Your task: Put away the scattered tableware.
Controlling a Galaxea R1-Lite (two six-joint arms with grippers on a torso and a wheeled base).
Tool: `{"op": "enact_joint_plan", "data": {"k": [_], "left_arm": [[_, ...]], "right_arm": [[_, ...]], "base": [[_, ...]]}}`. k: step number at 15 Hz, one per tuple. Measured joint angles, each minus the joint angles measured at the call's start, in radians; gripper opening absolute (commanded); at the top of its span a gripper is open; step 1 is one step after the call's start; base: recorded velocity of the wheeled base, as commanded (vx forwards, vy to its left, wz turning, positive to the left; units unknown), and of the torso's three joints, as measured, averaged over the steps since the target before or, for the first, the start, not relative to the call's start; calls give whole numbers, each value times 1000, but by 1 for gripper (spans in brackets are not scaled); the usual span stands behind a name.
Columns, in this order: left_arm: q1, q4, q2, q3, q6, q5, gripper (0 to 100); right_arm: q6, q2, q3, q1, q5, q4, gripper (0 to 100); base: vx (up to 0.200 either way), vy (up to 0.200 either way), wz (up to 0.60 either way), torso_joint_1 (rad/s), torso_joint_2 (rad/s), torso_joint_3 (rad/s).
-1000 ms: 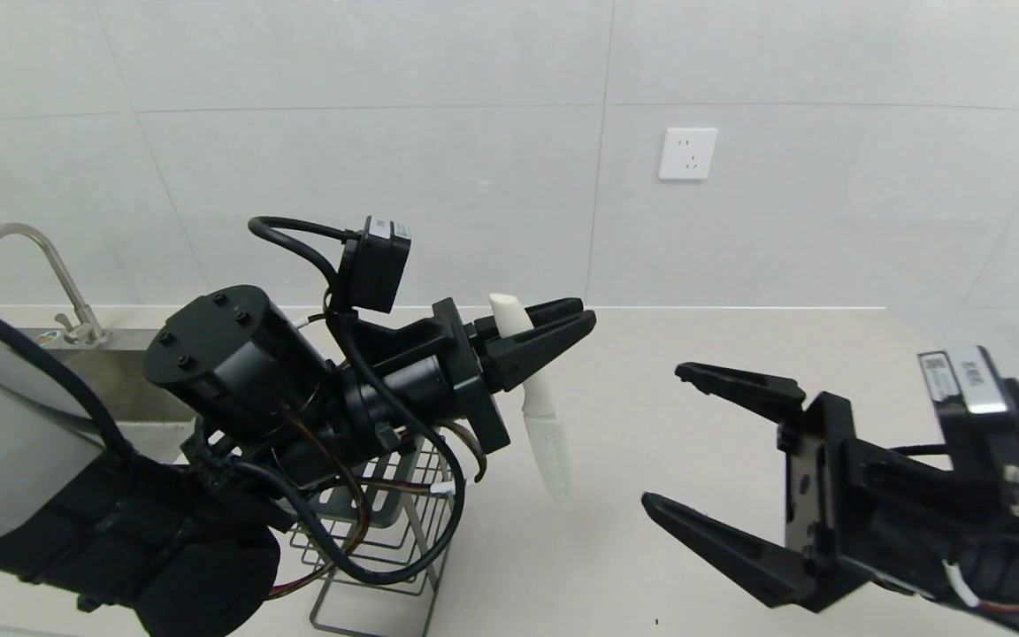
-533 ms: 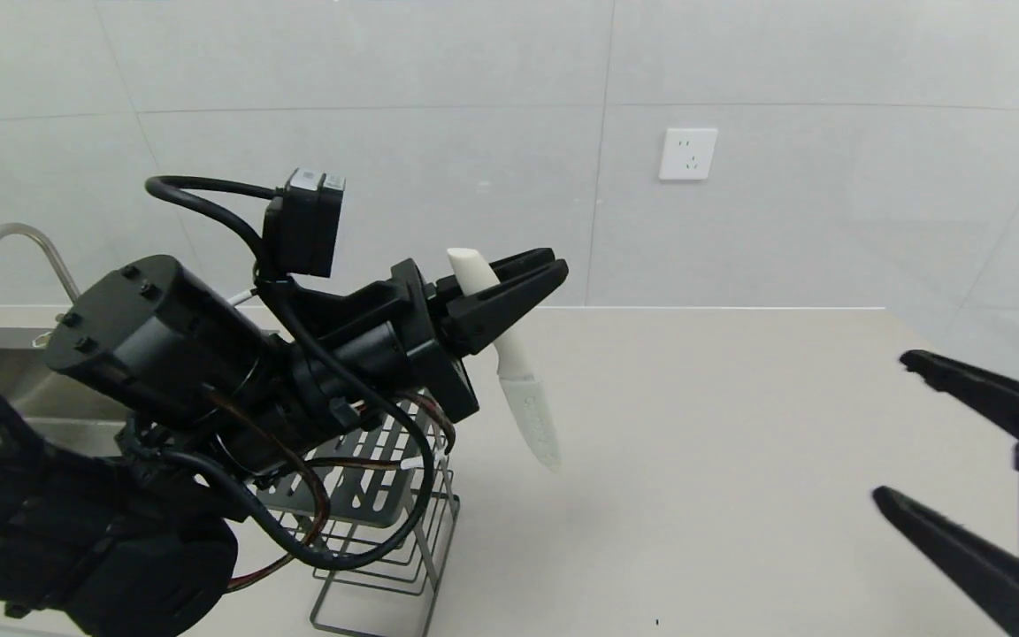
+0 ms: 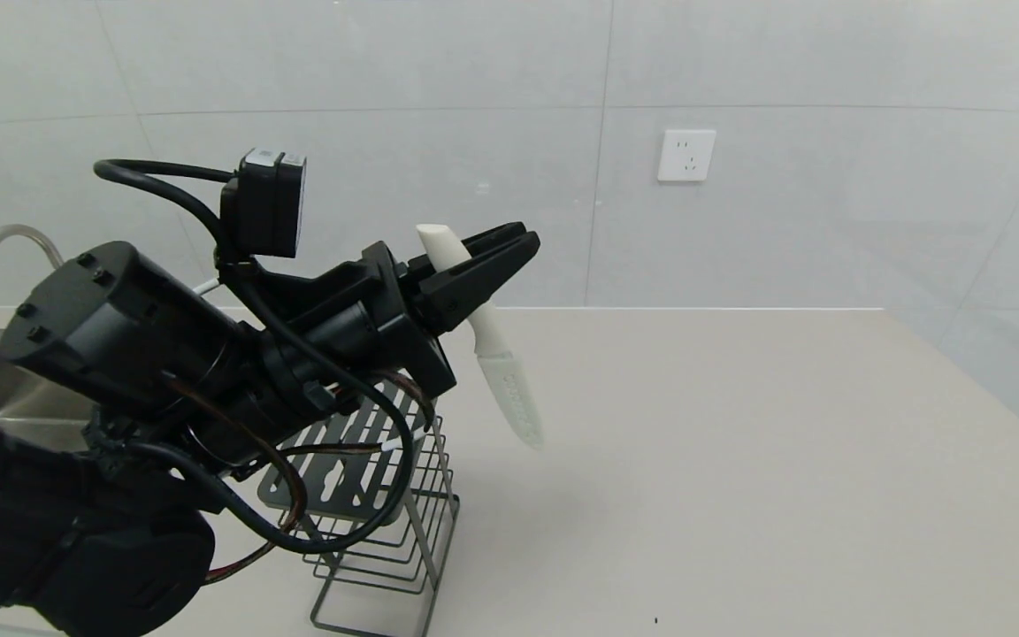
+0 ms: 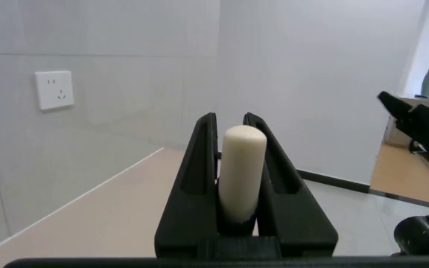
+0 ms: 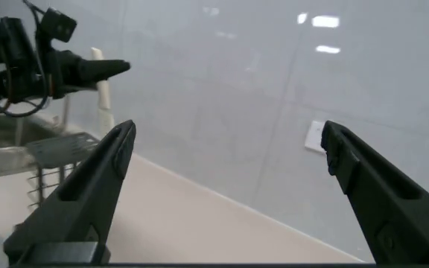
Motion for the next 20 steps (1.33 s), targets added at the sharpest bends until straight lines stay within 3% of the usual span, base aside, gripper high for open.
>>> {"op": "enact_joint_plan", "data": {"k": [4, 6, 8, 9, 12, 15, 18, 20], "left_arm": [[23, 0, -8, 25, 1, 15, 0], [62, 0, -19, 29, 11, 37, 0], [89, 38, -44, 32, 14, 41, 0], [98, 77, -64, 32, 15, 51, 0], [110, 117, -116, 30, 16, 118, 0], [139, 121, -141, 37, 23, 148, 0], [200, 132, -153, 41, 72, 153, 0], [217, 154, -164, 41, 76, 155, 0]], "right_arm": [[-4, -176, 39, -44, -33, 190, 100], [-19, -223, 42, -64, -63, 550, 100], [-38, -251, 41, -76, -16, 745, 100], [-48, -260, 36, -79, 31, 742, 100], [-30, -274, 30, -83, 10, 768, 100], [-8, -277, 22, -83, -170, 785, 100], [46, -278, 14, -83, -162, 796, 100], [47, -278, 14, -83, -114, 794, 100]], "base": [[0, 0, 0, 0, 0, 0], [0, 0, 0, 0, 0, 0], [0, 0, 0, 0, 0, 0], [0, 0, 0, 0, 0, 0], [0, 0, 0, 0, 0, 0], [0, 0, 0, 0, 0, 0], [0, 0, 0, 0, 0, 0], [0, 0, 0, 0, 0, 0]]}}
